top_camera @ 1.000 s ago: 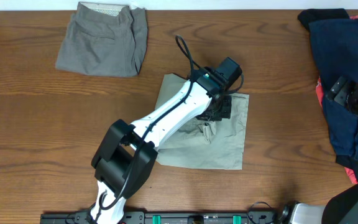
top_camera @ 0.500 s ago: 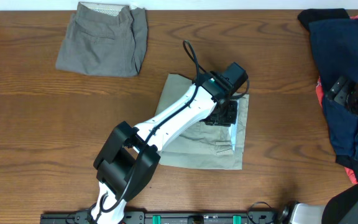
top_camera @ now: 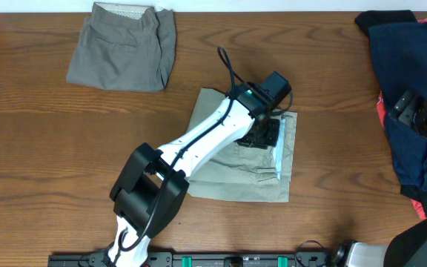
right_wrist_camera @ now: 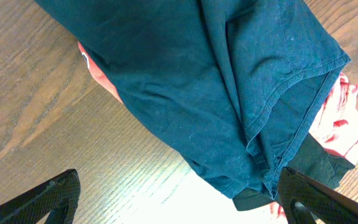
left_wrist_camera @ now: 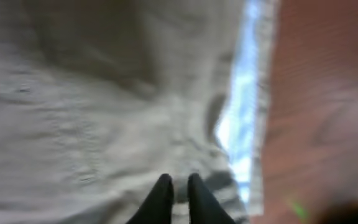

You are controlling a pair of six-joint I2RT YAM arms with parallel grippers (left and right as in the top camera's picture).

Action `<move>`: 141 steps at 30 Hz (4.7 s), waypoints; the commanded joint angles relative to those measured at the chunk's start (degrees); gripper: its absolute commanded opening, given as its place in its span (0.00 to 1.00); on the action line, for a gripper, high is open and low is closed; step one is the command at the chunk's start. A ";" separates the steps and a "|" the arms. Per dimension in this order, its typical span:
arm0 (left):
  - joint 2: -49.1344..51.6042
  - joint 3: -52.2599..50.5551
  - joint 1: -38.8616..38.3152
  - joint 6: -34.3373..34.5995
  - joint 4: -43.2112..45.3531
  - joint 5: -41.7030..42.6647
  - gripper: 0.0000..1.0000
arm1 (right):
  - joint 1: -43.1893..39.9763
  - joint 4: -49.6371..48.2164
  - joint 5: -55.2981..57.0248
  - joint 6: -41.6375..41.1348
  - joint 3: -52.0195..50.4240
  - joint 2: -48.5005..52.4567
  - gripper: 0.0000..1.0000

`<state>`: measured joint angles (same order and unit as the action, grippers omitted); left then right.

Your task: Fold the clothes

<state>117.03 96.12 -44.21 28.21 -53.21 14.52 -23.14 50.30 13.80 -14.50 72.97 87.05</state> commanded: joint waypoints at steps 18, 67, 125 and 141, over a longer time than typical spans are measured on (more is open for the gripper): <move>4.66 -4.04 -0.42 1.25 0.87 0.70 0.06 | -0.48 0.09 0.76 -0.70 0.15 -0.46 0.99; 2.19 -3.54 -1.36 0.26 20.00 -7.43 0.06 | -0.48 0.09 0.76 -0.70 0.15 -0.46 0.99; -4.90 -17.84 -6.60 5.66 16.17 11.15 0.06 | -0.48 0.09 0.76 -0.70 0.15 -0.46 0.99; 2.38 -20.04 -7.17 7.69 19.96 13.86 0.06 | -0.48 0.09 0.76 -0.70 0.15 -0.46 0.99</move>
<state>117.73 76.47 -51.33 34.94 -32.88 26.63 -23.14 50.30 13.80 -14.50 72.97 87.05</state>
